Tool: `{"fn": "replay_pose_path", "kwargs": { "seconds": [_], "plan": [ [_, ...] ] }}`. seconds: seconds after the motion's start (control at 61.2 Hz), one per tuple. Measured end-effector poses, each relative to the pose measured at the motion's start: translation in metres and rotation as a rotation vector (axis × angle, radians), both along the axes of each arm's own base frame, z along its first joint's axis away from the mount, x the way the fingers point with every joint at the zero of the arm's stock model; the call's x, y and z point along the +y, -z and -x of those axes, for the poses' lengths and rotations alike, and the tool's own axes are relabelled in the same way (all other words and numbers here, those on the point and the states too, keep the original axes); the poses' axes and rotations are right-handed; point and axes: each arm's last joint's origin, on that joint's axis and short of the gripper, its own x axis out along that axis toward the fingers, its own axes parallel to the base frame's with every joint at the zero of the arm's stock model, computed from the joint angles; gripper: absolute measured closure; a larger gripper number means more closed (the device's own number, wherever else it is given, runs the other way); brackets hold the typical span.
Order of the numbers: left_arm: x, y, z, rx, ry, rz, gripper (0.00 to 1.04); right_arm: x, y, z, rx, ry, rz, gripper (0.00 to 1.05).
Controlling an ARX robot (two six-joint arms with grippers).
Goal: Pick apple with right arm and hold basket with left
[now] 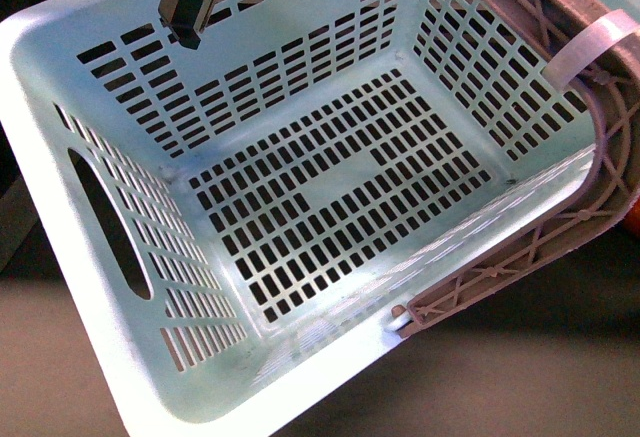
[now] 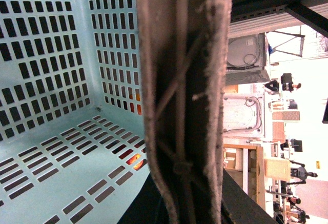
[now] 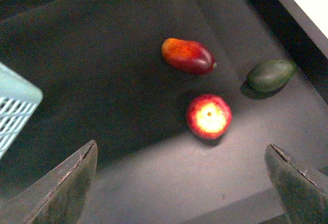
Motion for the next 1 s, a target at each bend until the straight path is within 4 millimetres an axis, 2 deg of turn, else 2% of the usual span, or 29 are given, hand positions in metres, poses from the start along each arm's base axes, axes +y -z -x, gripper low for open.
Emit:
{"fn": "replay_pose_path", "kwargs": {
  "seconds": [0.18,0.294,0.392,0.556,0.801,0.997],
  "plan": [
    [0.0,0.0,0.0,-0.002,-0.004,-0.003,0.98,-0.034,0.033,-0.04,0.091,0.007,0.059,0.09],
    [0.0,0.0,0.0,-0.001,-0.003,-0.001,0.98,-0.051,0.072,-0.065,0.172,-0.017,0.074,0.09],
    [0.0,0.0,0.0,-0.001,-0.001,-0.001,0.98,-0.056,0.108,-0.075,0.287,-0.034,0.07,0.09],
    [0.0,0.0,0.0,-0.001,-0.001,-0.001,0.98,-0.056,0.145,-0.084,0.403,-0.041,0.041,0.09],
    [0.0,0.0,0.0,-0.002,-0.003,-0.002,0.98,-0.065,0.173,-0.109,0.465,-0.021,0.025,0.09],
    [0.0,0.0,0.0,-0.001,0.0,-0.001,0.98,-0.069,0.185,-0.128,0.474,-0.006,-0.007,0.09]
  ]
}}
